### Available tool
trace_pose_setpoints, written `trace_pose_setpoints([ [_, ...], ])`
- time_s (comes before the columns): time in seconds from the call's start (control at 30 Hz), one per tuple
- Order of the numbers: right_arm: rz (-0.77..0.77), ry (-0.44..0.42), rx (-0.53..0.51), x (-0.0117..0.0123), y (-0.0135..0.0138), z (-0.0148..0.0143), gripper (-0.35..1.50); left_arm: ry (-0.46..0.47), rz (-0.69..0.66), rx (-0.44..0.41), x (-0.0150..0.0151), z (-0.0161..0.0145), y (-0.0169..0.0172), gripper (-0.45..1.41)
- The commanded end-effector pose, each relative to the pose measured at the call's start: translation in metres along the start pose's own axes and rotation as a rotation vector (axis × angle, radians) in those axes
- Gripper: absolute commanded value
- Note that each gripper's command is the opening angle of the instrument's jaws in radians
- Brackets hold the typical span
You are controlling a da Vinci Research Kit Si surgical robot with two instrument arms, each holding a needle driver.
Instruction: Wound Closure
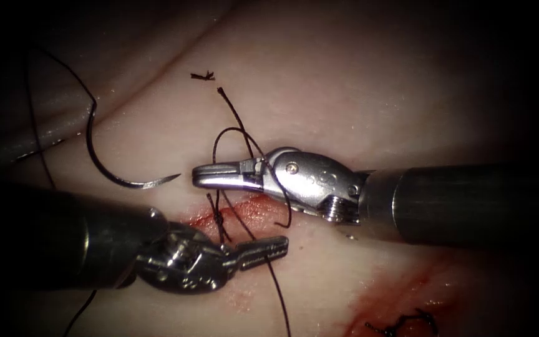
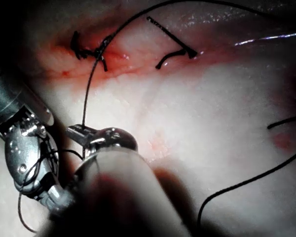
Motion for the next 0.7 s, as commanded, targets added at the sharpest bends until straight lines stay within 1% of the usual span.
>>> trace_pose_setpoints([
  [0.03,-0.003,-0.008,-0.011,-0.0006,0.0001,0.0006,0.37,0.006,0.001,-0.001,0.0001,0.0006,0.0006,-0.45],
  [0.07,-0.004,-0.016,-0.03,-0.0006,0.0003,0.0005,0.73,0.013,0.002,-0.003,0.0003,0.0005,0.0006,-0.45],
  [0.1,-0.006,-0.024,-0.052,-0.0007,0.0004,0.0003,0.91,0.013,0.002,-0.003,0.0005,0.0004,0.0006,-0.45],
  [0.13,-0.001,-0.036,-0.064,-0.0007,0.0004,0.0003,1.03,0.014,0.002,-0.003,0.0007,0.0003,0.0006,-0.45],
  [0.17,-0.001,-0.036,-0.064,-0.0007,0.0004,0.0003,1.03,0.014,0.002,-0.003,0.0007,0.0003,0.0006,-0.45],
  [0.23,0.004,-0.059,-0.079,-0.0007,0.0005,0.0003,1.13,0.013,0.001,-0.009,0.001,0.0004,0.0006,-0.45],
  [0.27,0.004,-0.089,-0.088,-0.0007,0.0006,0.0004,1.16,0.012,0.0,-0.021,0.0014,0.0005,0.0005,-0.45],
  [0.33,0.004,-0.119,-0.103,-0.0007,0.0006,0.0005,1.21,0.014,-0.002,-0.027,0.0019,0.0006,0.0004,-0.45],
  [0.37,0.004,-0.119,-0.103,-0.0007,0.0006,0.0005,1.21,0.014,-0.002,-0.027,0.0019,0.0006,0.0004,-0.45],
  [0.5,0.003,-0.177,-0.121,-0.0008,0.0007,0.0004,1.21,0.021,-0.004,-0.039,0.0029,0.0005,0.0001,-0.45],
  [0.63,0.001,-0.223,-0.122,-0.0011,0.0006,0.0002,1.21,0.04,-0.011,-0.048,0.0041,-0.0004,-0.0007,-0.45],
  [0.67,-0.003,-0.26,-0.105,-0.0015,0.0004,0.0,1.21,0.045,0.001,-0.05,0.0045,-0.0014,-0.0014,-0.45],
  [0.7,-0.006,-0.275,-0.098,-0.0017,0.0002,0.0,1.21,0.036,-0.002,-0.045,0.0045,-0.0018,-0.0016,-0.45],
])
